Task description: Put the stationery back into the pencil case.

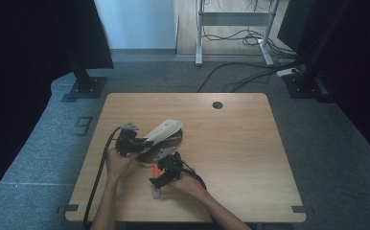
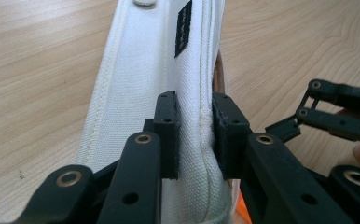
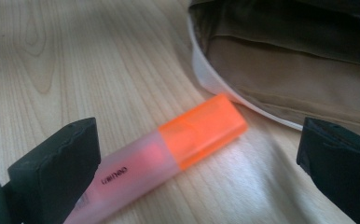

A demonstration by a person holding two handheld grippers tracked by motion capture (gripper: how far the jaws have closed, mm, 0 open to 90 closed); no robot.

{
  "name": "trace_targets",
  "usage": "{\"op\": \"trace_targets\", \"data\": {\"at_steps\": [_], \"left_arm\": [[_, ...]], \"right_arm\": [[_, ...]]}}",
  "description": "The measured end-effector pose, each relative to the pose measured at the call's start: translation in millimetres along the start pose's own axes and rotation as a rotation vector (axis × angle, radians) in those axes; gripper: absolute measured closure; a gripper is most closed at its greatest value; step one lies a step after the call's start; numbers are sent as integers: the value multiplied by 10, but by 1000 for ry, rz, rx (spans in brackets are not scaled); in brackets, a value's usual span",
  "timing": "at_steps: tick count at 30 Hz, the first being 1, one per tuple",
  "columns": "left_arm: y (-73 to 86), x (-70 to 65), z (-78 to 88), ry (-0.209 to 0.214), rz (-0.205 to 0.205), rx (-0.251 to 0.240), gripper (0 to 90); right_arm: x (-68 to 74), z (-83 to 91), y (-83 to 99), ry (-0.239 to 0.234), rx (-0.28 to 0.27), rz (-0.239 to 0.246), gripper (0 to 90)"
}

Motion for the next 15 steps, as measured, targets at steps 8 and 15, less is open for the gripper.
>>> {"op": "trace_targets", "data": {"at_steps": [8,15], "left_arm": [[-1,4,2,-1,-3,1,740],[0,-5,-3,-6,-3,-2,739]], "right_arm": [[34,-33,35,11,30,26,0],[5,41,92,19,48,36,1]]}}
Point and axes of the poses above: each handheld gripper's, and its own axes: z roughly backward along the jaws, y roughly out of its underside, x roughly to its left, the point moved 1 cm from there along -z, roughly forward along the jaws, and after that the axes turned 3 degrees about -y, right-handed, at the moved point
